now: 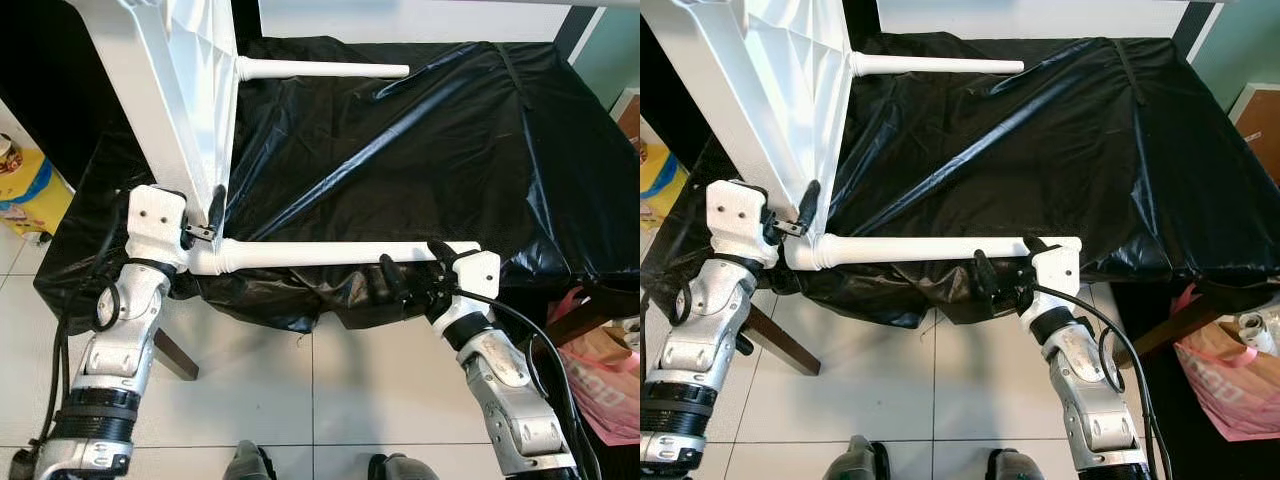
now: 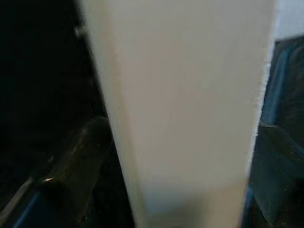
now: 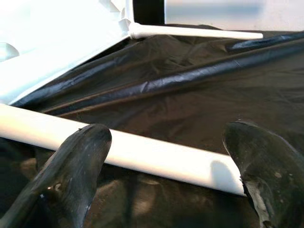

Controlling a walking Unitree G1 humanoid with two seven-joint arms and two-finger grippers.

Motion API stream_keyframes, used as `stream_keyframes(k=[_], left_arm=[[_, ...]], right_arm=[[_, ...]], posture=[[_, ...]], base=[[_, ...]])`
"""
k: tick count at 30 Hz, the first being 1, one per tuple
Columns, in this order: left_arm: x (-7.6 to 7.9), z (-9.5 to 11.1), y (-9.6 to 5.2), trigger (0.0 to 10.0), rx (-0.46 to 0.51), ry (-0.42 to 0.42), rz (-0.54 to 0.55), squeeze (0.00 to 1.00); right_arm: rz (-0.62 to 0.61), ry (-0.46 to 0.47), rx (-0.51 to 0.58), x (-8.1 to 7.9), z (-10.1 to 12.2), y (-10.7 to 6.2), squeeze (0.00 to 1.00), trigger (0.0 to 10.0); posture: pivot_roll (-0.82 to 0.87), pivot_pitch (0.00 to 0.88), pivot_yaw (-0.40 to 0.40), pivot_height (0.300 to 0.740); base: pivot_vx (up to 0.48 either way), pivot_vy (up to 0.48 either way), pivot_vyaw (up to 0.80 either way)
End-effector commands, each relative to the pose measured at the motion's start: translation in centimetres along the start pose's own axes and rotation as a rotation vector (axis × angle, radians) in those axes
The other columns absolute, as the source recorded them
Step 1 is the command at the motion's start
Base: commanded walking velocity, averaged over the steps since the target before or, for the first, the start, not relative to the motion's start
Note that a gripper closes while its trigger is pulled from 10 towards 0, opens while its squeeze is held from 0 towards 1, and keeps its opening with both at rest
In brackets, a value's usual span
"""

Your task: Building children table

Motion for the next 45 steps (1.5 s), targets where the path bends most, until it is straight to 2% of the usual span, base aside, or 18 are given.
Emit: stream_keyframes(k=[1, 2, 3, 6, 12, 14, 15, 16, 17, 19, 25, 26, 28, 31, 32, 40, 43, 45], left_arm=[[0.1, 0.0, -0.2, 10.0, -0.015, -0.055, -0.006, 1.0], [0.1, 0.0, -0.2, 10.0, -0.015, -0.055, -0.006, 1.0], [0.5, 0.0, -0.3, 10.0, -0.024, -0.094, -0.022, 0.0], [1.4, 0.3, -0.8, 10.0, -0.039, -0.199, -0.07, 0.0], [2.1, 0.2, -1.8, 10.0, -0.091, -0.258, -0.144, 0.0], [2.5, 0.2, -2.5, 10.0, -0.122, -0.276, -0.184, 0.0], [2.9, -0.1, -3.4, 10.0, -0.172, -0.288, -0.237, 0.0], [3.1, -0.4, -4.5, 10.0, -0.233, -0.293, -0.285, 0.0], [3.1, -0.4, -4.5, 10.0, -0.233, -0.293, -0.285, 0.0], [3.0, -0.6, -5.9, 10.0, -0.303, -0.27, -0.334, 0.0], [1.7, 0.4, -6.4, 10.0, -0.301, -0.23, -0.313, 0.0], [2.1, 0.6, -7.1, 10.0, -0.322, -0.233, -0.35, 0.0], [2.1, 0.6, -7.1, 10.0, -0.322, -0.233, -0.35, 0.0], [5.4, 1.0, -9.5, 10.0, -0.406, -0.274, -0.546, 0.0], [5.9, 1.0, -9.7, 10.0, -0.414, -0.274, -0.574, 0.0], [5.6, 1.0, -8.5, 10.0, -0.401, -0.259, -0.555, 0.0], [3.6, 0.2, -6.1, 10.0, -0.386, -0.177, -0.483, 0.0], [3.2, 0.1, -5.6, 10.0, -0.389, -0.162, -0.467, 0.0]], right_arm=[[0.005, 0.015, -0.024, 0.0, -0.7, -0.2, 0.0, 10.0], [0.005, 0.015, -0.024, 0.0, -0.7, -0.2, 0.0, 10.0], [0.005, 0.014, -0.023, 0.0, -0.7, -0.2, 0.0, 10.0], [0.01, 0.019, -0.022, -0.1, -0.7, -0.1, 0.0, 10.0], [0.017, 0.023, -0.022, -0.3, -0.7, -0.1, 0.0, 10.0], [0.02, 0.025, -0.022, -0.4, -0.7, -0.1, 0.0, 10.0], [0.025, 0.027, -0.022, -0.5, -0.7, 0.0, 0.0, 10.0], [0.028, 0.028, -0.023, -0.5, -0.7, 0.0, 0.0, 10.0], [0.028, 0.028, -0.023, -0.5, -0.7, 0.0, 0.0, 10.0], [0.035, 0.029, -0.022, -0.6, -0.7, 0.0, 0.0, 10.0], [0.042, 0.029, -0.022, -0.7, -0.7, 0.0, 0.0, 10.0], [0.046, 0.029, -0.022, -0.7, -0.7, 0.0, 0.0, 10.0], [0.046, 0.029, -0.022, -0.7, -0.7, 0.0, 0.0, 10.0], [0.059, 0.032, -0.019, -1.0, -0.7, 0.2, 0.0, 10.0], [0.064, 0.033, -0.017, -1.1, -0.7, 0.3, 0.0, 10.0], [0.073, 0.035, -0.013, -1.2, -0.7, 0.5, 0.0, 10.0], [0.074, 0.032, -0.01, -1.3, -0.6, 0.5, 0.0, 10.0], [0.073, 0.032, -0.009, -1.3, -0.6, 0.5, 0.0, 10.0]], posture=[[0.01, 0.141, -0.047, 0.74], [0.01, 0.141, -0.047, 0.74], [0.01, 0.141, -0.047, 0.74], [0.01, 0.144, -0.044, 0.74], [0.02, 0.146, -0.043, 0.74], [0.02, 0.146, -0.043, 0.74], [0.02, 0.146, -0.043, 0.74], [0.02, 0.147, -0.043, 0.74], [0.02, 0.147, -0.043, 0.74], [0.03, 0.145, -0.045, 0.74], [0.03, 0.142, -0.048, 0.74], [0.03, 0.139, -0.05, 0.74], [0.03, 0.139, -0.05, 0.74], [0.04, 0.129, -0.061, 0.74], [0.04, 0.128, -0.062, 0.74], [0.04, 0.121, -0.063, 0.74], [0.03, 0.115, -0.057, 0.74], [0.02, 0.114, -0.055, 0.74]], base=[[0.0, 0.0, 0.0], [0.0, 0.0, 0.0], [0.0, 0.0, 0.0], [0.0, 0.0, 0.0], [0.0, 0.0, 0.0], [0.0, 0.0, 0.0], [0.0, 0.0, 0.0], [0.0, 0.0, 0.0], [0.0, 0.0, 0.0], [0.0, 0.0, 0.0], [0.0, 0.0, 0.0], [0.0, 0.0, 0.0], [0.0, 0.0, 0.0], [0.0, 0.0, 0.0], [0.0, 0.0, 0.0], [0.0, 0.0, 0.0], [0.0, 0.0, 0.0], [0.0, 0.0, 0.0]])
Point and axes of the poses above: a point about 5 cm out from each wrist's last joint towards the gripper, its own y axis pointing out of the wrist towards the gripper, its own z axis along the axis of the wrist's last joint, x = y × z, the point moved 5 cm from there along y, pointing out of the wrist towards the gripper, and after that the axes turned 12 degrees about -y, right-handed, at the moved point
